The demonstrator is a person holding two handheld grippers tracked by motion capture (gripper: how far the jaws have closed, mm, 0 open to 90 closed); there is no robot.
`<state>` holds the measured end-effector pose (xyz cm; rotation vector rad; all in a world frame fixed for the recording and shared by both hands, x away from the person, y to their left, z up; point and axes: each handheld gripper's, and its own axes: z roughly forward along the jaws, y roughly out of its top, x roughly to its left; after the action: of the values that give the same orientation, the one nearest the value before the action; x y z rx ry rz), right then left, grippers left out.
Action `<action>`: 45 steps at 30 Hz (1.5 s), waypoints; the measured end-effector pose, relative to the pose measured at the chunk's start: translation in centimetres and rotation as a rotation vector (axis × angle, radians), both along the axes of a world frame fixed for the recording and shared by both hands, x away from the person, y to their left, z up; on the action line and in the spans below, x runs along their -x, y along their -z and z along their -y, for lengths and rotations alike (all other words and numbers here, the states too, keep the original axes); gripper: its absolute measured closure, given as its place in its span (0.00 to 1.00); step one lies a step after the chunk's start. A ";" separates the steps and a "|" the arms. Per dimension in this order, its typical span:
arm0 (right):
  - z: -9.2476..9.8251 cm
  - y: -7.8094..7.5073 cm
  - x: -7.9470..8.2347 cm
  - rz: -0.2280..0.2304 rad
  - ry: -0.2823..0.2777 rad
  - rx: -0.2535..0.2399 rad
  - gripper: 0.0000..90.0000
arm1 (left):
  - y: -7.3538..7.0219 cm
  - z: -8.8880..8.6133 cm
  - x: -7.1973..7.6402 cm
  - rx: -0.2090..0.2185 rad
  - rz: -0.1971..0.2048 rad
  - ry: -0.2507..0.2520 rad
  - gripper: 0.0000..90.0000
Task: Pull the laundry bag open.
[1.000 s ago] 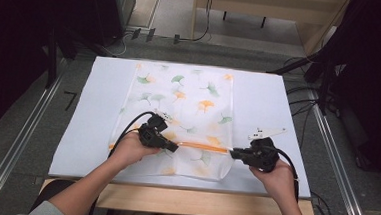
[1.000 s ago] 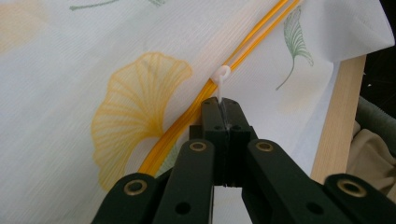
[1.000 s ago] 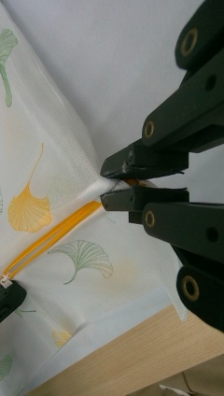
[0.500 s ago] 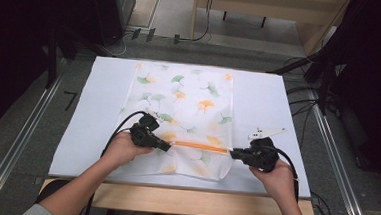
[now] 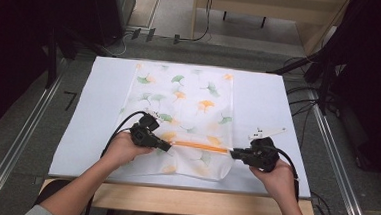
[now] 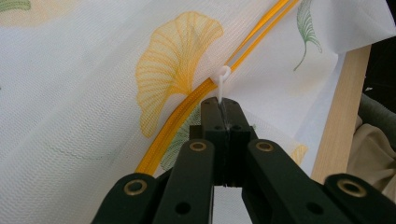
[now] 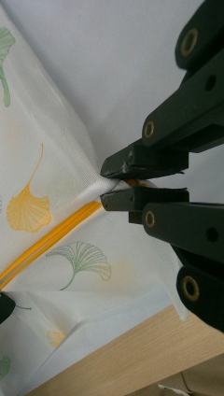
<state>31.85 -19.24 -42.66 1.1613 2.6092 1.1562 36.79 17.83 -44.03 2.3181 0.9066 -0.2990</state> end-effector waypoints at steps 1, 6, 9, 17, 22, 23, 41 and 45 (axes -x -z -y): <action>0.0 0.0 0.0 -0.002 0.000 0.000 0.95 | 0.0 0.0 0.0 0.001 -0.002 -0.001 1.00; 0.0 0.0 0.0 -0.001 0.002 -0.002 0.95 | 0.0 -0.3 -0.1 -0.001 -0.004 -0.001 1.00; 0.0 0.0 0.0 -0.001 0.001 -0.005 0.95 | 0.0 -0.5 -0.1 -0.008 -0.005 -0.009 1.00; 0.1 0.0 0.0 -0.003 0.001 -0.004 0.95 | -0.2 -2.0 0.0 -0.014 -0.007 -0.024 1.00; 0.0 0.0 0.0 -0.006 0.000 0.000 0.95 | -0.2 -2.9 0.1 -0.018 -0.014 -0.034 1.00; 0.0 0.1 0.0 -0.005 0.000 0.001 0.95 | -0.2 -3.0 0.1 -0.017 -0.013 -0.036 1.00; 0.1 0.1 -0.1 -0.009 -0.002 0.000 0.95 | -0.2 -3.2 0.1 -0.020 -0.027 -0.046 1.00; 0.1 0.1 0.0 -0.012 0.000 0.002 0.95 | -0.3 -4.0 0.1 -0.020 -0.026 -0.053 1.00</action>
<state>31.89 -19.30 -42.76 1.1720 2.6185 1.1493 36.66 21.79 -43.70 2.3091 0.9866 -0.2991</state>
